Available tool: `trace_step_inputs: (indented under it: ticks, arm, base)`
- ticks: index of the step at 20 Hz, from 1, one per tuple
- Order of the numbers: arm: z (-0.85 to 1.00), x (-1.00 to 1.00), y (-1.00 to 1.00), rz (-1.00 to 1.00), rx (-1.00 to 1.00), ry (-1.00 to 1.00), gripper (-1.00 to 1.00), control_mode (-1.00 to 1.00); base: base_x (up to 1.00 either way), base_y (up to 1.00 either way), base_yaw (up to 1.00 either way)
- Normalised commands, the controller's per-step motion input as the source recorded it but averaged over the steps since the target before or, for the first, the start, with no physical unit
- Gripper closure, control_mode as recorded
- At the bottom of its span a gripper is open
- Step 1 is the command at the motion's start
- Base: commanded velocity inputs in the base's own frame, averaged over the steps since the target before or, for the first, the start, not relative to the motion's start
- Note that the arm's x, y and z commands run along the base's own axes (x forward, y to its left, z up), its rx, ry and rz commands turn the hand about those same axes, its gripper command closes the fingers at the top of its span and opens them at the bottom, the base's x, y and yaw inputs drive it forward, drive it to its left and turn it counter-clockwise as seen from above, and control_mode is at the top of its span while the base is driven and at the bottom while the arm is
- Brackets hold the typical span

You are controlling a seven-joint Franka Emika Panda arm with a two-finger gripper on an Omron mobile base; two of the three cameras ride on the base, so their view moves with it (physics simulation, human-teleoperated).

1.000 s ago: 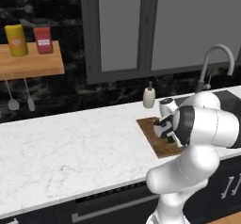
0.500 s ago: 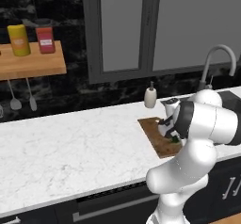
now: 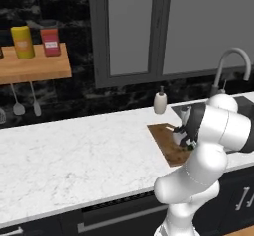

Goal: Pick up the sponge from the counter and clean the cutting board by briefly scrubbing or pressing down on the cutting board. Once finished, release the sponge.

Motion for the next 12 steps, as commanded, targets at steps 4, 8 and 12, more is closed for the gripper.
trace_step_inputs:
  ticks: [4,8,12]
  arm:
    - [-0.73,-0.86,-0.78,0.00,-0.01,-0.01,1.00,-1.00]
    - [-0.62,-0.97,-0.84,0.00,0.00,-0.02,1.00,-1.00]
    - [-0.81,-1.00,-0.53,0.00,-0.01,-0.01,1.00,-1.00]
  base:
    - [0.00,0.00,0.00]
    - [0.00,0.00,0.00]
    - [0.00,0.00,0.00]
